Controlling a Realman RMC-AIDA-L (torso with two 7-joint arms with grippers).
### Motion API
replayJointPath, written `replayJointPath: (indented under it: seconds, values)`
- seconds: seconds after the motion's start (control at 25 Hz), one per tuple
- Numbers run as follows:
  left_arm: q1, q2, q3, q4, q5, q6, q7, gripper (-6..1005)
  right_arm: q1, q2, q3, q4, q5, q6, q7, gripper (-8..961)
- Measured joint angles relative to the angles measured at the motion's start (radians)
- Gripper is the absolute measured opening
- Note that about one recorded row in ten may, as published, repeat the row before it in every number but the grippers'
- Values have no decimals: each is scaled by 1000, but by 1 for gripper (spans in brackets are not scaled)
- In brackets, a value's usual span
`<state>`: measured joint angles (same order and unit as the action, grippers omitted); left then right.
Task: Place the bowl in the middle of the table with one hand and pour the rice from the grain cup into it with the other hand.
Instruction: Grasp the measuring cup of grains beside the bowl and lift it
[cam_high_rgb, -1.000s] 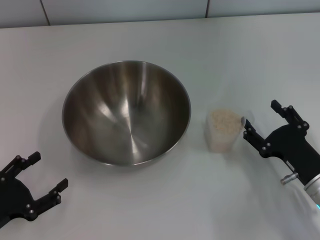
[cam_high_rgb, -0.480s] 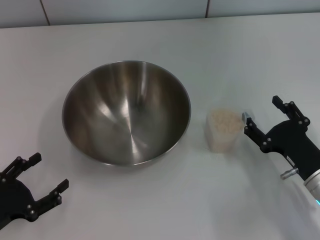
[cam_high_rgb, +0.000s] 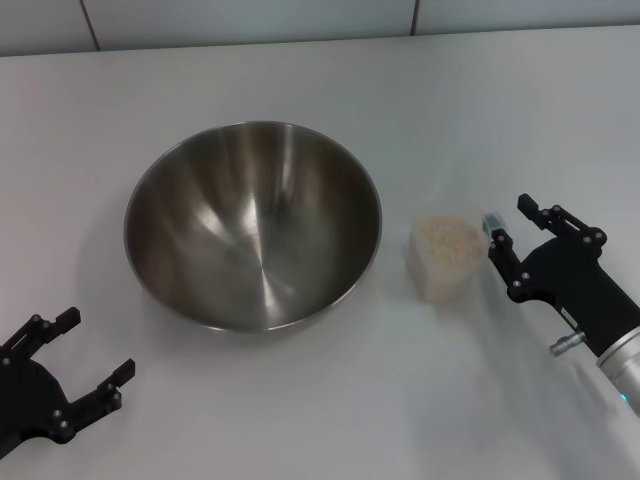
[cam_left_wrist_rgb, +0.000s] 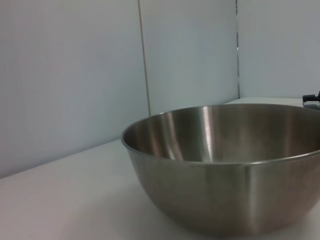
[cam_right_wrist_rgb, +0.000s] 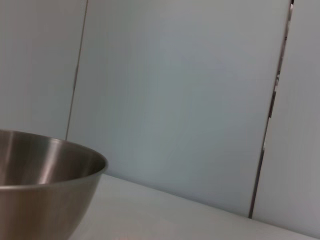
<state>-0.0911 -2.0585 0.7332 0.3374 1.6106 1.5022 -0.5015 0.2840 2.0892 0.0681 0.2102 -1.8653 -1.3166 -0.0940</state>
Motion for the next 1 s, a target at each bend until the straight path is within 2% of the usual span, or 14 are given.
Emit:
replayJointPath:
  seconds: [0.24, 0.36, 0.72, 1.0]
  values:
    - [0, 0, 0, 0, 0, -8, 0, 868, 7, 0, -1, 5, 0, 2, -12, 313]
    - [-2, 0, 0, 0, 0, -10, 0, 868, 8, 0, 4, 5, 0, 2, -12, 124]
    - [-4, 0, 0, 0, 0, -12, 0, 868, 10, 0, 19, 18, 6, -10, -12, 47]
    - [-3, 0, 8, 0, 0, -14, 0, 868, 1, 1, 72, 34, 7, -148, -14, 28]
